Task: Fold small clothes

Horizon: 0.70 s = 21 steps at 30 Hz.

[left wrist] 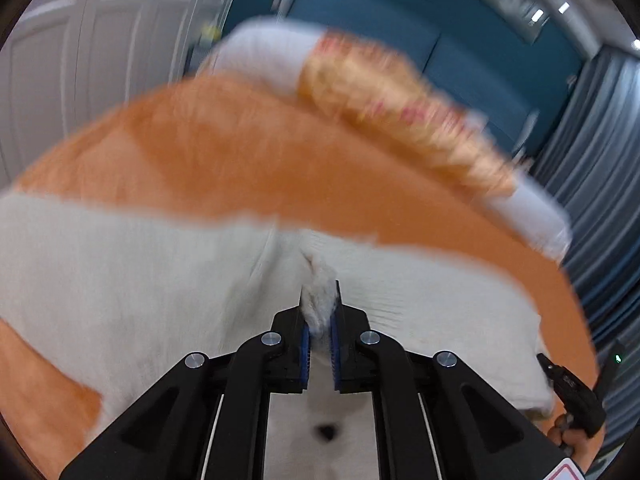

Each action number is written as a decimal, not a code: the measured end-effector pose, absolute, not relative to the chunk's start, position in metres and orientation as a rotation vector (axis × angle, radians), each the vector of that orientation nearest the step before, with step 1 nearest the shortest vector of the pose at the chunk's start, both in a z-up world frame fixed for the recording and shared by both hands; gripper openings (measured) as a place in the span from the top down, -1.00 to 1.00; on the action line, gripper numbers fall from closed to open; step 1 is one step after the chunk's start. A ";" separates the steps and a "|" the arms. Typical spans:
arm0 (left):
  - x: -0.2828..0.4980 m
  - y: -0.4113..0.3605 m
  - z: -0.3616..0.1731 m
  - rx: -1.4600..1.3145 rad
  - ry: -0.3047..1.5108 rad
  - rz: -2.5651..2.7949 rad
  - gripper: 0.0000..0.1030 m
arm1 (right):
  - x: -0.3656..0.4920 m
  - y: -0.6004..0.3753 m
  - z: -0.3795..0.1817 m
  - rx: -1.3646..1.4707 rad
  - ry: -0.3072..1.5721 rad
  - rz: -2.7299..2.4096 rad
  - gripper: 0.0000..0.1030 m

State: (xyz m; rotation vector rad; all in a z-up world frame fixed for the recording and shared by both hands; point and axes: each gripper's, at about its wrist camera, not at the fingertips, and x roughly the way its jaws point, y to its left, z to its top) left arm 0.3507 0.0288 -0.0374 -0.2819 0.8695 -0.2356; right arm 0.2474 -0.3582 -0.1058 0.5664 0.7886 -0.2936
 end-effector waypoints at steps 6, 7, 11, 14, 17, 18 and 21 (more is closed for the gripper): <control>0.351 0.027 -0.089 -0.266 0.961 -0.174 0.84 | 0.229 -0.354 -0.072 0.545 0.733 -0.273 0.71; 0.351 0.029 -0.090 -0.279 0.962 -0.175 0.79 | 0.223 -0.352 -0.070 0.536 0.721 -0.270 0.55; 0.346 0.034 -0.095 -0.311 0.944 -0.184 0.72 | 0.194 -0.328 -0.095 0.479 0.802 -0.219 0.05; 0.342 0.032 -0.097 -0.293 0.930 -0.180 0.72 | 0.197 -0.313 -0.108 0.354 0.856 -0.230 0.68; 0.333 0.029 -0.096 -0.260 0.921 -0.177 0.71 | 0.178 -0.323 -0.075 0.383 0.718 -0.253 0.72; 0.330 0.029 -0.096 -0.248 0.915 -0.179 0.70 | 0.177 -0.328 -0.076 0.383 0.715 -0.270 0.72; 0.317 0.025 -0.100 -0.226 0.898 -0.182 0.63 | 0.194 -0.340 -0.130 0.397 0.888 -0.279 0.69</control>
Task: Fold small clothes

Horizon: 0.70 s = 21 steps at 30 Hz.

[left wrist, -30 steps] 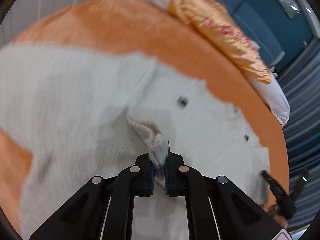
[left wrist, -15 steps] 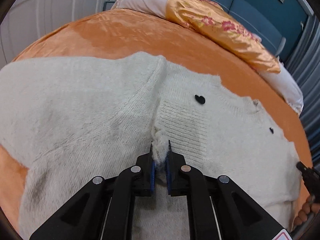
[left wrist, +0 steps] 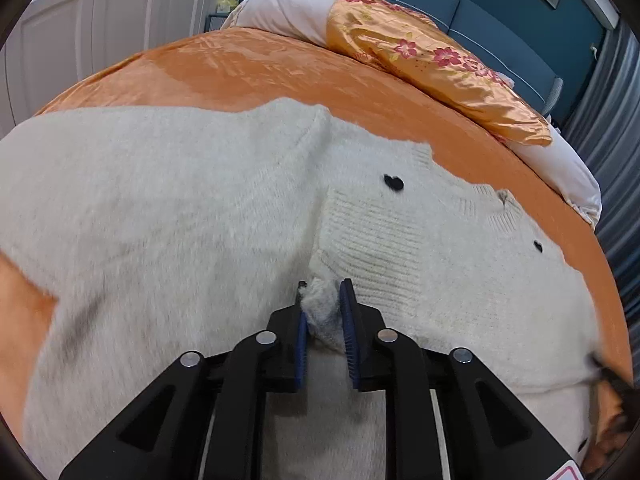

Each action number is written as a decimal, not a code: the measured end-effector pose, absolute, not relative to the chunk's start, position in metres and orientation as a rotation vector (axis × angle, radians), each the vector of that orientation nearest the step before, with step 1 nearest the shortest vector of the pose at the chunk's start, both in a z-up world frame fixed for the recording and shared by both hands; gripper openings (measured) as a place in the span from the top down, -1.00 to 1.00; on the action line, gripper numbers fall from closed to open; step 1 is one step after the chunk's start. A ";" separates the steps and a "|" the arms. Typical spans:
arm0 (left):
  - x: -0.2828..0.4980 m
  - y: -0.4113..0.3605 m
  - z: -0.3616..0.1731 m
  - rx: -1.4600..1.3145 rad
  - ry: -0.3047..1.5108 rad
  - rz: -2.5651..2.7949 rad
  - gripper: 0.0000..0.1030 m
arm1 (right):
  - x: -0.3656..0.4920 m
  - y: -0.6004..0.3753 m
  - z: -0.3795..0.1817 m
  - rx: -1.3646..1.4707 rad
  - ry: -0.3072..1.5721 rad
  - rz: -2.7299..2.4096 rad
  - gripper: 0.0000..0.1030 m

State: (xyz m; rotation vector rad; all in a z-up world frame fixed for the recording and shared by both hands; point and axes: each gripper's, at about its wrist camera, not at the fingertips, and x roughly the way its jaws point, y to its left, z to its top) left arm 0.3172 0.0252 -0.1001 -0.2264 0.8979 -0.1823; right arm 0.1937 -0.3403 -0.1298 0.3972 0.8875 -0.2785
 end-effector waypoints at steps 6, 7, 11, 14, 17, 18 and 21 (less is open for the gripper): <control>0.319 0.022 -0.099 -0.208 0.873 -0.171 0.63 | 0.200 -0.348 -0.069 0.458 0.737 -0.328 0.55; 0.319 0.022 -0.099 -0.207 0.871 -0.171 0.63 | 0.211 -0.350 -0.064 0.463 0.731 -0.311 0.55; 0.319 0.024 -0.103 -0.225 0.865 -0.177 0.62 | 0.270 -0.346 -0.076 0.450 0.782 -0.215 0.59; 0.319 0.026 -0.108 -0.245 0.857 -0.186 0.61 | 0.299 -0.352 -0.119 0.323 0.897 -0.304 0.77; 0.319 0.026 -0.111 -0.245 0.851 -0.186 0.60 | 0.291 -0.364 -0.115 0.402 0.859 -0.313 0.78; 0.319 0.025 -0.112 -0.241 0.849 -0.184 0.60 | 0.287 -0.361 -0.105 0.411 0.842 -0.329 0.78; 0.319 0.026 -0.112 -0.253 0.846 -0.190 0.60 | 0.254 -0.345 -0.077 0.446 0.754 -0.292 0.72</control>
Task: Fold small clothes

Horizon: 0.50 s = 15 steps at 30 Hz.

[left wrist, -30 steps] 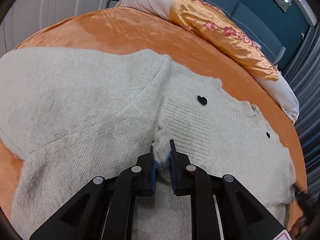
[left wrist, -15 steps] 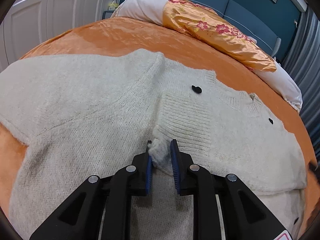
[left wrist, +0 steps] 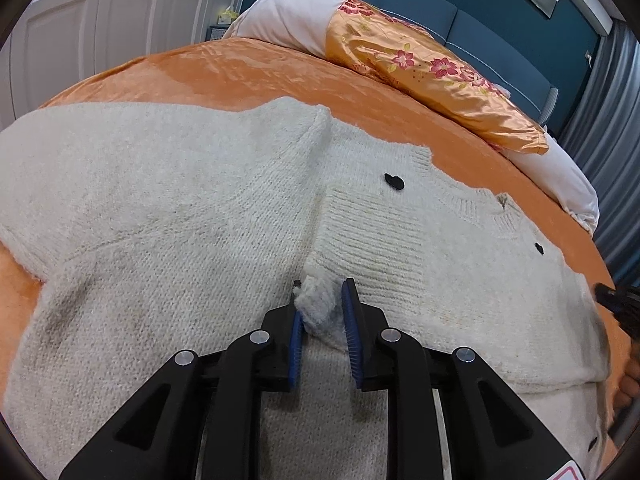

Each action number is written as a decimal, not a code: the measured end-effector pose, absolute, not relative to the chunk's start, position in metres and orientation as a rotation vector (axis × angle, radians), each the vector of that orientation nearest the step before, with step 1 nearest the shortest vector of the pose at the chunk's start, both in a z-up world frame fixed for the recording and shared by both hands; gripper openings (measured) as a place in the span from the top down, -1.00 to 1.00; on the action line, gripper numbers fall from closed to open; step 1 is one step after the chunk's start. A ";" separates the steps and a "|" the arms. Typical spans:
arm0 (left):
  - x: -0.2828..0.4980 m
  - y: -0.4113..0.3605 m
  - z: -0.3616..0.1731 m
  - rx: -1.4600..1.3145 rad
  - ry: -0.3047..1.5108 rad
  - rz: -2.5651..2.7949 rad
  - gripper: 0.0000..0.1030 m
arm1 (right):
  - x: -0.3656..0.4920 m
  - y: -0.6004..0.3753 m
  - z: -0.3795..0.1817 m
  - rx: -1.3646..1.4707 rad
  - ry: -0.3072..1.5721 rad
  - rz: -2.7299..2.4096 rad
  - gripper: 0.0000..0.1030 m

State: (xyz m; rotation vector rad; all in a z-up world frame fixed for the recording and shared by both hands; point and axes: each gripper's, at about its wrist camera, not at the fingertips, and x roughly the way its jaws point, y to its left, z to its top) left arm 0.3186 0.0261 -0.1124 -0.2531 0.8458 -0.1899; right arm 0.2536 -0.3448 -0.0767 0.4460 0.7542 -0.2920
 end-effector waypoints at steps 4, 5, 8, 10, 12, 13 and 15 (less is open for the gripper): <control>0.318 0.028 -0.113 -0.267 0.841 -0.196 0.60 | 0.212 -0.329 -0.104 0.412 0.836 -0.352 0.72; 0.318 0.027 -0.112 -0.266 0.843 -0.196 0.60 | 0.213 -0.327 -0.115 0.406 0.861 -0.351 0.75; 0.319 0.029 -0.111 -0.270 0.855 -0.197 0.60 | 0.210 -0.330 -0.107 0.416 0.863 -0.352 0.75; 0.322 0.038 -0.104 -0.311 0.890 -0.217 0.57 | 0.208 -0.328 -0.082 0.535 0.877 -0.320 0.66; 0.318 0.065 -0.090 -0.411 0.922 -0.220 0.51 | 0.195 -0.310 -0.060 0.527 0.852 -0.275 0.66; 0.312 0.085 -0.082 -0.463 0.910 -0.191 0.24 | 0.183 -0.288 -0.046 0.452 0.841 -0.250 0.66; 0.296 0.146 -0.064 -0.590 0.839 -0.118 -0.20 | 0.161 -0.250 -0.032 0.287 0.845 -0.234 0.65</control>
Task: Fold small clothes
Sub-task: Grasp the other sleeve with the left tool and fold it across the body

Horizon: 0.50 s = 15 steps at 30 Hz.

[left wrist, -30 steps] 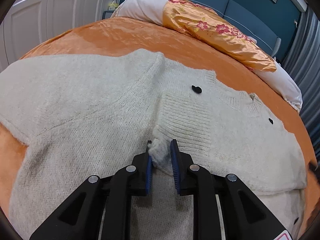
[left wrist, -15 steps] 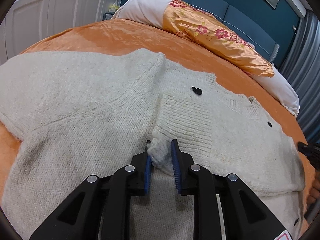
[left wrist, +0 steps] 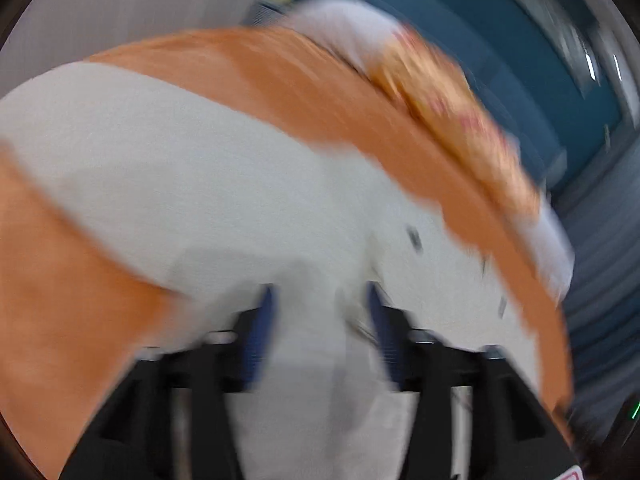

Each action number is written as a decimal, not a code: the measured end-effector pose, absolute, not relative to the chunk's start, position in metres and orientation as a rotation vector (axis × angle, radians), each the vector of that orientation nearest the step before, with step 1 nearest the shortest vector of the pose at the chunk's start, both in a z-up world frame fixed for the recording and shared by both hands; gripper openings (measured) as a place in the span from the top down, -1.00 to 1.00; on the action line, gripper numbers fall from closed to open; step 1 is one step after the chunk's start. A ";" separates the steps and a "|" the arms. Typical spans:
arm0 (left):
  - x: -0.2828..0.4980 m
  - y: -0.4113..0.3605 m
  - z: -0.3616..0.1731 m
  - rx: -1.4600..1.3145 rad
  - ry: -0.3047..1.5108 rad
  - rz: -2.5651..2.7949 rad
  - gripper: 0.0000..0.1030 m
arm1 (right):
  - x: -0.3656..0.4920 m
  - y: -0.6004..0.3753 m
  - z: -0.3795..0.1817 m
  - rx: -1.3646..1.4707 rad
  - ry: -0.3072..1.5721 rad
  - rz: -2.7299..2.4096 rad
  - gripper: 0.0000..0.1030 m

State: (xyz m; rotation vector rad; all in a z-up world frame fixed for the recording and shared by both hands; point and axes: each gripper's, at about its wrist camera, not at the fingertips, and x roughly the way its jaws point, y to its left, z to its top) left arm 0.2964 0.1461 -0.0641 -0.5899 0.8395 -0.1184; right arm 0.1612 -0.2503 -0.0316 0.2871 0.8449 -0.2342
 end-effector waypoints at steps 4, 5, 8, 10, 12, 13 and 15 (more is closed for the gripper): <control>0.288 0.279 -0.048 -0.628 0.782 0.121 -0.35 | 0.109 -0.185 -0.034 0.130 0.890 -0.151 0.45; 0.290 0.310 -0.048 -0.635 0.783 0.178 -0.35 | 0.094 -0.168 -0.040 0.136 0.926 -0.118 0.45; 0.296 0.400 -0.060 -0.742 0.807 0.313 -0.35 | 0.073 -0.141 -0.049 0.222 1.015 -0.056 0.44; 0.303 0.440 -0.074 -0.830 0.835 0.356 -0.35 | 0.064 -0.131 -0.052 0.276 1.055 -0.030 0.44; 0.313 0.458 -0.089 -0.907 0.857 0.343 -0.35 | 0.057 -0.119 -0.054 0.296 1.087 -0.015 0.44; 0.318 0.460 -0.092 -0.914 0.857 0.343 -0.34 | 0.055 -0.114 -0.053 0.291 1.100 -0.010 0.44; 0.331 0.456 -0.089 -0.858 0.850 0.336 -0.23 | 0.053 -0.104 -0.047 0.257 1.106 -0.007 0.44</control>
